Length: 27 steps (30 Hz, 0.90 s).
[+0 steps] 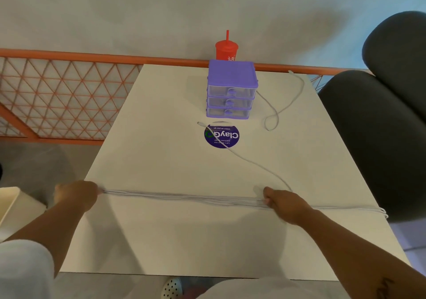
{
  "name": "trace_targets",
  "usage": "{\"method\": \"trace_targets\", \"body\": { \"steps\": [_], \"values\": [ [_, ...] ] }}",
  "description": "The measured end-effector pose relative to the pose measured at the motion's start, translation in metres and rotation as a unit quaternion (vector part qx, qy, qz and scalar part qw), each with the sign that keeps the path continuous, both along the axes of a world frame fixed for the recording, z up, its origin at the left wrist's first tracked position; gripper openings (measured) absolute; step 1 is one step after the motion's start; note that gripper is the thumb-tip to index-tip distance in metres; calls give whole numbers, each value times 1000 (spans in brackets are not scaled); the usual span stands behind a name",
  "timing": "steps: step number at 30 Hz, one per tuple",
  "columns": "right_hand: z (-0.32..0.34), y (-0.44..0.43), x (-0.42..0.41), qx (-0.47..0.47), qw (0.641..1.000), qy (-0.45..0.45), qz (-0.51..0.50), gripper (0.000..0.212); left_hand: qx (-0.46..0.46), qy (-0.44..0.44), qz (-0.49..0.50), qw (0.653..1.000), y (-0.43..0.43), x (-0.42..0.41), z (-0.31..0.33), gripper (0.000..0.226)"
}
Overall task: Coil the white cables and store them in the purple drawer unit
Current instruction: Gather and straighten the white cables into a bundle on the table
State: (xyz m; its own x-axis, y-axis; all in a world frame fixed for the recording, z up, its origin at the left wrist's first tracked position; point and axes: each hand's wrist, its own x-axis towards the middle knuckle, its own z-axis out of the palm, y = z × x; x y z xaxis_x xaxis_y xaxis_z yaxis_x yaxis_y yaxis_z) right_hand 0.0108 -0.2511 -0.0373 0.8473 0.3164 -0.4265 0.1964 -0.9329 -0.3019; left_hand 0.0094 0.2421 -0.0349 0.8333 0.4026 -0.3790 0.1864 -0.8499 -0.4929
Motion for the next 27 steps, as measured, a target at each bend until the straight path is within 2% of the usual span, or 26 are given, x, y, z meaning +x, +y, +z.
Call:
{"method": "trace_targets", "body": {
  "steps": [2,4,6,8,10,14,16,22,27],
  "values": [
    [2,-17,2,16,998,-1,-63,22,-11,-6,30,999,-3,0,0,31],
    [8,-29,6,87,988,-1,-129,28,-18,-14,48,999,-6,0,-2,31],
    [21,-35,10,161,975,4,-153,32,-23,-21,64,997,-4,1,-8,31],
    [36,-41,15,206,963,15,-174,25,-39,-28,85,995,10,3,-23,31],
    [47,-50,21,171,970,-5,-172,25,-59,-43,98,993,29,8,-43,33],
    [41,-57,23,-65,983,-43,-164,44,-50,-67,117,990,45,14,-66,31],
    [20,-55,16,-128,981,-26,-142,46,-49,-80,123,988,47,15,-71,30],
    [-6,-62,6,-56,980,7,-191,49,-55,-102,157,981,49,16,-90,26],
    [-5,-82,10,36,984,35,-168,28,-64,-90,144,983,81,11,-116,38]
  ]
}}
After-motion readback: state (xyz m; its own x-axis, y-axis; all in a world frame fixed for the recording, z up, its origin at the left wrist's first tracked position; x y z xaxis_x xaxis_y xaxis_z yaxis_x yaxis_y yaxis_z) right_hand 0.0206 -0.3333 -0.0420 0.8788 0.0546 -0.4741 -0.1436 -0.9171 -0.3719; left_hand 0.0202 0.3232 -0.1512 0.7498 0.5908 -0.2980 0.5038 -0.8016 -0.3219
